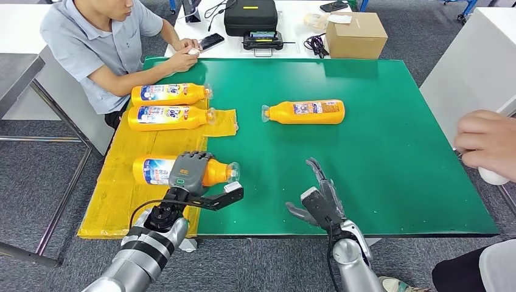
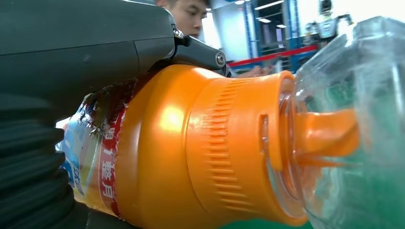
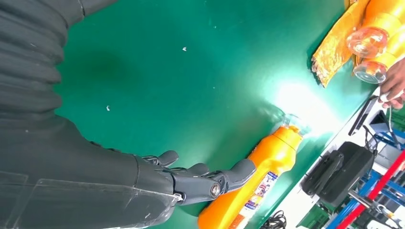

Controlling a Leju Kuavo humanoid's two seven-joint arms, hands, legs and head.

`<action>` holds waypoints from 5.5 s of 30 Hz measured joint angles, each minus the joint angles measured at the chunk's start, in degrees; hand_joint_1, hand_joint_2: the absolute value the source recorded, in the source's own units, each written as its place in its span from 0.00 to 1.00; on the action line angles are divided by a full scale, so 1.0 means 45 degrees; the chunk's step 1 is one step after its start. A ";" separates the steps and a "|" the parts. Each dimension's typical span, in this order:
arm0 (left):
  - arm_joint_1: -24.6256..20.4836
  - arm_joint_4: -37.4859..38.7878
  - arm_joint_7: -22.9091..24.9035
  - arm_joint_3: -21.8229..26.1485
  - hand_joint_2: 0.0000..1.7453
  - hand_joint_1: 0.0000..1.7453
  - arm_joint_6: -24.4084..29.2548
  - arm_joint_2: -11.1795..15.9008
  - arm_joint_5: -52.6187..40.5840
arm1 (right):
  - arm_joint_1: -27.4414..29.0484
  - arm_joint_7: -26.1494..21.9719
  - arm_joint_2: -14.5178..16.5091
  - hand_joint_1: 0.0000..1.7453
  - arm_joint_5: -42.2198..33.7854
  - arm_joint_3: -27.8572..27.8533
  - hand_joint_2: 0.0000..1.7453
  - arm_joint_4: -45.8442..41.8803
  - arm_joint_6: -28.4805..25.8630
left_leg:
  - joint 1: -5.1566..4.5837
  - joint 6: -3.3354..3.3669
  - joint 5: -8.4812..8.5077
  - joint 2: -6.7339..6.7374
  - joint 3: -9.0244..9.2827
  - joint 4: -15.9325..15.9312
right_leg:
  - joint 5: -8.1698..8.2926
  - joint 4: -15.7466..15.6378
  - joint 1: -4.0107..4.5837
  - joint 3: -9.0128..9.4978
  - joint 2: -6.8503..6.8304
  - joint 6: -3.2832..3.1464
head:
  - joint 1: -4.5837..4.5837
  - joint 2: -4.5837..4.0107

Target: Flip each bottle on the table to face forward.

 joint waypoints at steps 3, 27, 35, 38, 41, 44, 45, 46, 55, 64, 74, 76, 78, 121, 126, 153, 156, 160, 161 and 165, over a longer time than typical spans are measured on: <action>-0.0320 0.0831 0.0531 -0.0454 1.00 0.06 0.0154 0.0257 0.0009 | -0.0102 -0.0080 0.0004 0.00 -0.0069 -0.0007 1.00 0.0269 -0.0001 | 0.0002 -0.0002 0.0006 -0.0001 0.0000 0.0000 | 0.0000 0.0002 0.0001 0.0000 0.0000 0.0000 | 0.0001 0.0000; -0.1352 0.3450 -0.0398 0.0521 1.00 0.00 -0.0828 0.0384 0.1122 | -0.0584 -0.0265 -0.0008 0.00 -0.0229 -0.0081 1.00 0.1144 -0.0053 | 0.0001 -0.0006 0.0009 0.0000 0.0082 -0.0003 | 0.0001 0.0004 0.0000 0.0083 0.0000 -0.0002 | 0.0002 0.0000; -0.1429 0.3584 -0.0495 0.0798 1.00 0.00 -0.0806 0.0233 0.0969 | -0.0706 -0.0268 -0.0012 0.00 -0.0202 -0.0189 1.00 0.1324 -0.0053 | 0.0001 -0.0006 0.0009 -0.0002 0.0103 -0.0003 | 0.0001 0.0003 0.0000 0.0104 -0.0001 -0.0002 | 0.0001 0.0000; -0.1428 0.3584 -0.0491 0.0838 1.00 0.00 -0.0800 0.0182 0.0934 | -0.0727 -0.0269 -0.0015 0.00 -0.0197 -0.0217 1.00 0.1365 -0.0053 | 0.0001 -0.0006 0.0009 -0.0002 0.0103 -0.0003 | 0.0001 0.0003 0.0000 0.0104 -0.0001 -0.0002 | 0.0001 0.0000; -0.1427 0.3584 -0.0491 0.0848 1.00 0.00 -0.0801 0.0164 0.0912 | -0.0729 -0.0271 -0.0015 0.00 -0.0183 -0.0222 1.00 0.1384 -0.0057 | 0.0000 -0.0006 0.0009 -0.0003 0.0102 -0.0003 | 0.0001 0.0003 0.0000 0.0104 -0.0001 -0.0002 | 0.0001 0.0000; -0.1425 0.3584 -0.0499 0.0853 1.00 0.00 -0.0770 0.0153 0.0887 | -0.0732 -0.0274 -0.0015 0.00 -0.0180 -0.0228 1.00 0.1404 -0.0058 | 0.0000 -0.0006 0.0009 -0.0003 0.0102 -0.0003 | 0.0001 0.0003 0.0000 0.0104 -0.0001 -0.0002 | 0.0001 0.0000; -0.1416 0.3584 -0.0530 0.0854 1.00 0.00 -0.0692 0.0148 0.0858 | -0.0732 -0.0274 -0.0015 0.00 -0.0175 -0.0229 1.00 0.1411 -0.0060 | 0.0000 -0.0006 0.0009 -0.0003 0.0102 -0.0003 | 0.0001 0.0003 0.0000 0.0103 -0.0001 -0.0002 | 0.0001 0.0000; -0.1397 0.3584 -0.0571 0.0854 1.00 0.00 -0.0592 0.0137 0.0811 | -0.0732 -0.0274 -0.0015 0.00 -0.0169 -0.0229 1.00 0.1417 -0.0062 | 0.0000 -0.0006 0.0009 -0.0003 0.0102 -0.0003 | 0.0001 0.0003 0.0000 0.0102 -0.0001 -0.0002 | 0.0001 0.0000; -0.0508 0.1711 -0.0129 0.0011 1.00 0.00 -0.0292 -0.0380 -0.0074 | -0.0587 -0.0268 -0.0015 0.00 -0.0011 -0.0324 1.00 0.1400 -0.0265 | -0.0004 -0.0005 0.0009 -0.0010 0.0071 0.0000 | 0.0000 0.0002 -0.0003 0.0075 -0.0005 -0.0001 | 0.0004 0.0000; 0.0955 -0.2518 0.0196 -0.1977 1.00 0.00 -0.1032 -0.0506 -0.0097 | 0.0086 -0.0215 -0.0005 0.00 0.0202 -0.0639 1.00 0.0860 -0.0357 | -0.0006 -0.0003 0.0004 -0.0003 0.0018 0.0000 | -0.0001 0.0001 -0.0002 0.0015 -0.0003 0.0000 | 0.0000 0.0000; 0.1821 -0.5068 0.0443 -0.3189 1.00 0.00 -0.1191 -0.0510 -0.0097 | 0.0722 -0.0167 0.0010 0.00 0.0305 -0.0851 1.00 0.0101 -0.0364 | -0.0006 -0.0003 0.0004 -0.0005 0.0010 0.0000 | -0.0001 0.0001 -0.0003 0.0012 -0.0003 0.0000 | 0.0001 0.0000; 0.1892 -0.5301 0.0474 -0.3318 1.00 0.00 -0.1193 -0.0510 -0.0097 | 0.0781 -0.0167 0.0010 0.00 0.0312 -0.0855 1.00 0.0012 -0.0364 | -0.0006 -0.0003 0.0004 -0.0005 0.0010 0.0000 | -0.0001 0.0000 -0.0003 0.0012 -0.0003 0.0000 | 0.0002 0.0000; 0.1953 -0.5468 0.0487 -0.3398 1.00 0.00 -0.1194 -0.0508 -0.0097 | 0.0820 -0.0167 0.0011 0.00 0.0323 -0.0858 1.00 -0.0055 -0.0364 | -0.0006 -0.0003 0.0004 -0.0005 0.0011 0.0000 | 0.0000 0.0000 -0.0003 0.0011 -0.0003 0.0000 | 0.0002 0.0000; 0.5871 -0.9534 -0.7081 -0.0976 1.00 0.00 -0.3460 -0.1252 1.4955 | 0.3039 -0.0167 0.1949 0.00 -0.0932 -0.1445 1.00 -0.6252 0.0936 | 0.0000 -0.0012 -0.0004 -0.0003 -0.0012 -0.0005 | -0.0008 0.0002 -0.0001 -0.0018 -0.0002 -0.0006 | -0.0001 0.0000; 0.6060 -0.9809 -0.7145 -0.0787 0.00 0.00 -0.3469 -0.1253 1.4954 | 0.3235 -0.0397 0.1750 0.00 -0.1430 -0.1219 1.00 -0.6240 0.1366 | 0.0000 -0.0012 -0.0005 0.0000 -0.0010 -0.0005 | -0.0007 -0.0001 -0.0001 -0.0018 -0.0001 -0.0007 | -0.0003 0.0000; 0.6296 -1.0163 -0.7231 -0.0761 1.00 0.00 -0.4212 -0.1257 1.7655 | 0.2623 0.2771 -0.0147 0.00 0.6828 -0.0522 1.00 -0.4150 -0.1999 | 0.0001 -0.0013 -0.0001 0.0006 -0.0007 -0.0005 | -0.0004 0.0000 0.0000 -0.0015 0.0001 -0.0005 | -0.0004 0.0000; 0.6256 -1.0080 -0.7270 -0.0827 1.00 0.00 -0.4262 -0.1258 1.7684 | 0.2004 0.3138 -0.0242 0.00 0.7889 -0.0442 1.00 -0.3309 -0.2487 | 0.0000 -0.0012 0.0001 0.0005 -0.0003 -0.0005 | -0.0004 0.0000 0.0000 -0.0014 0.0000 -0.0005 | -0.0003 0.0000; 0.6226 -0.9983 -0.7205 -0.0869 1.00 0.00 -0.4377 -0.1258 1.7698 | 0.1529 0.3292 -0.0358 0.00 0.8433 -0.0221 1.00 -0.2579 -0.2659 | 0.0000 -0.0012 0.0002 0.0003 -0.0004 -0.0005 | -0.0004 0.0000 -0.0001 -0.0014 -0.0001 -0.0005 | -0.0004 0.0000; 0.6223 -0.9967 -0.7202 -0.0871 1.00 0.00 -0.4377 -0.1258 1.7698 | 0.1468 0.3303 -0.0376 0.00 0.8461 -0.0194 1.00 -0.2464 -0.2666 | -0.0001 -0.0012 0.0002 0.0003 -0.0005 -0.0005 | -0.0004 0.0000 -0.0001 -0.0014 -0.0001 -0.0005 | -0.0004 0.0000; 0.6214 -0.9934 -0.7208 -0.0873 1.00 0.00 -0.4373 -0.1258 1.7669 | 0.1285 0.3344 -0.0442 0.00 0.8639 -0.0096 1.00 -0.2124 -0.2722 | 0.0000 -0.0013 -0.0001 0.0003 -0.0008 -0.0005 | -0.0004 0.0000 -0.0001 -0.0018 0.0000 -0.0004 | -0.0004 0.0000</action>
